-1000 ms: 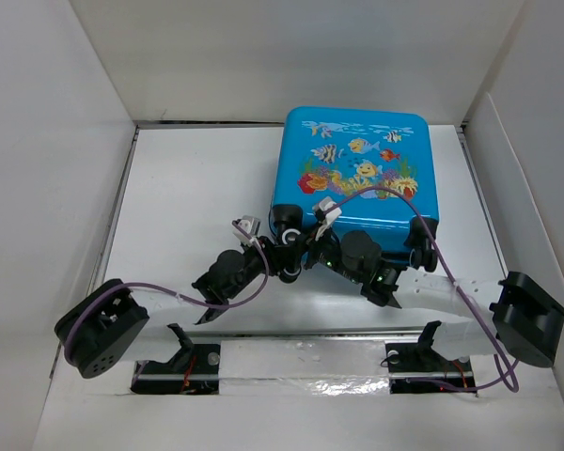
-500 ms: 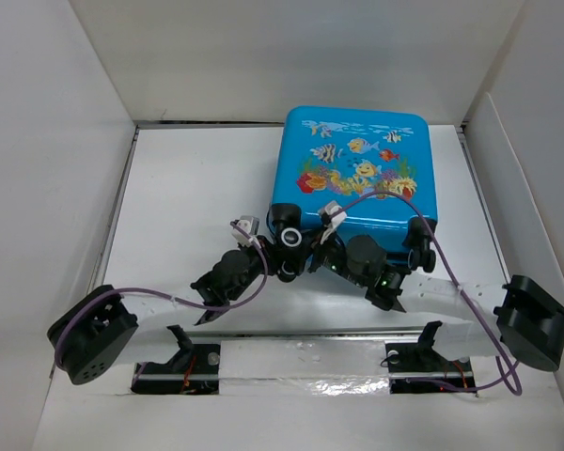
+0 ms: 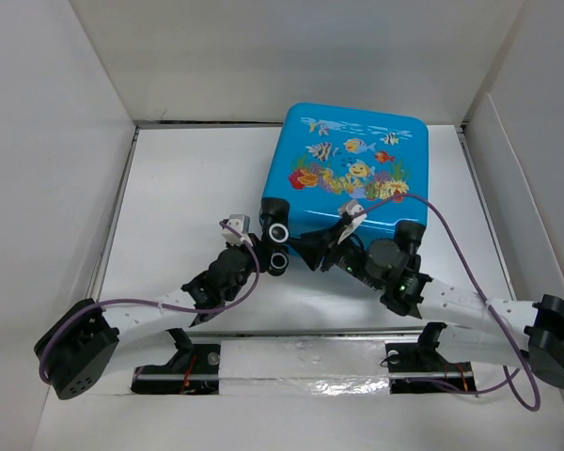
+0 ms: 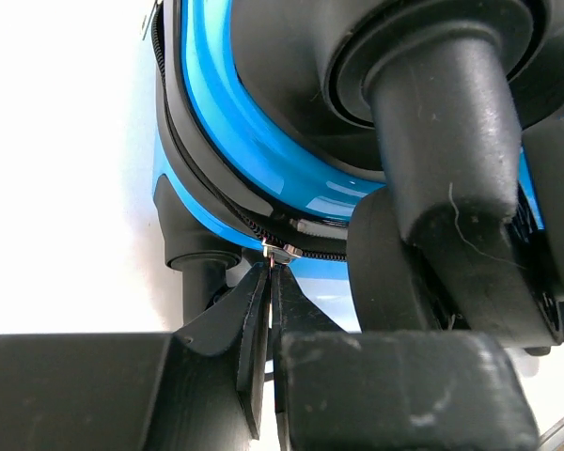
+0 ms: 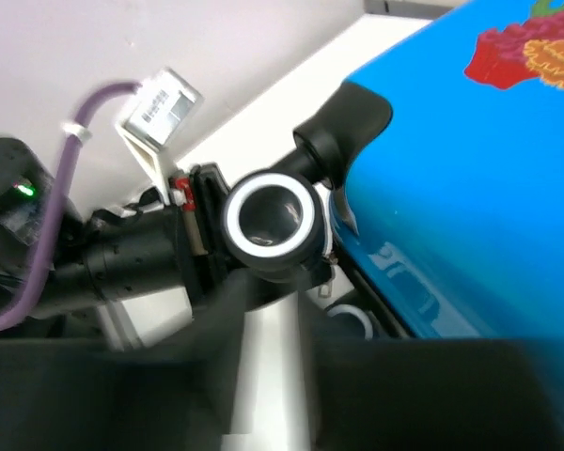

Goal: Pack the luggage

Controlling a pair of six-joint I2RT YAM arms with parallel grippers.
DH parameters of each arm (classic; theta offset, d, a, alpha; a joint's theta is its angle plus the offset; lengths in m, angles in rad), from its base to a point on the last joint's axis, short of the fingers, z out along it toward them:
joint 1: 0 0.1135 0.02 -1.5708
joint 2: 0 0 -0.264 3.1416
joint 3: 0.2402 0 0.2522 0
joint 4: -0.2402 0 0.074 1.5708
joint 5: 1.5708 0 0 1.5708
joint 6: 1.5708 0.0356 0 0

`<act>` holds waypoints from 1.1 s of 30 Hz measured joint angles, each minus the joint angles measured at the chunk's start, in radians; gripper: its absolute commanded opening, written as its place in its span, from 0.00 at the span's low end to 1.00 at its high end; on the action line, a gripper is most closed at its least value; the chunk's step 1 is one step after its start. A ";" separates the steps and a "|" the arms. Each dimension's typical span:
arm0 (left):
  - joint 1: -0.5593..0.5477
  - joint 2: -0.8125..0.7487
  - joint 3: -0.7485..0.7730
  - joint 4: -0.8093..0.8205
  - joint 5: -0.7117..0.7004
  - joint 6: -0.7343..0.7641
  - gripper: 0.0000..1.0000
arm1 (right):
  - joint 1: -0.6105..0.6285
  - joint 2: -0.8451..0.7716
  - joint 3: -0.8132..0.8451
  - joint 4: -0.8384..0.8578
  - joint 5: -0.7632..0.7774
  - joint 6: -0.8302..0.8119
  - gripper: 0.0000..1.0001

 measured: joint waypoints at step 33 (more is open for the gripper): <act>0.027 0.015 0.015 0.002 0.005 0.069 0.00 | 0.041 0.386 0.232 0.053 0.174 0.240 0.57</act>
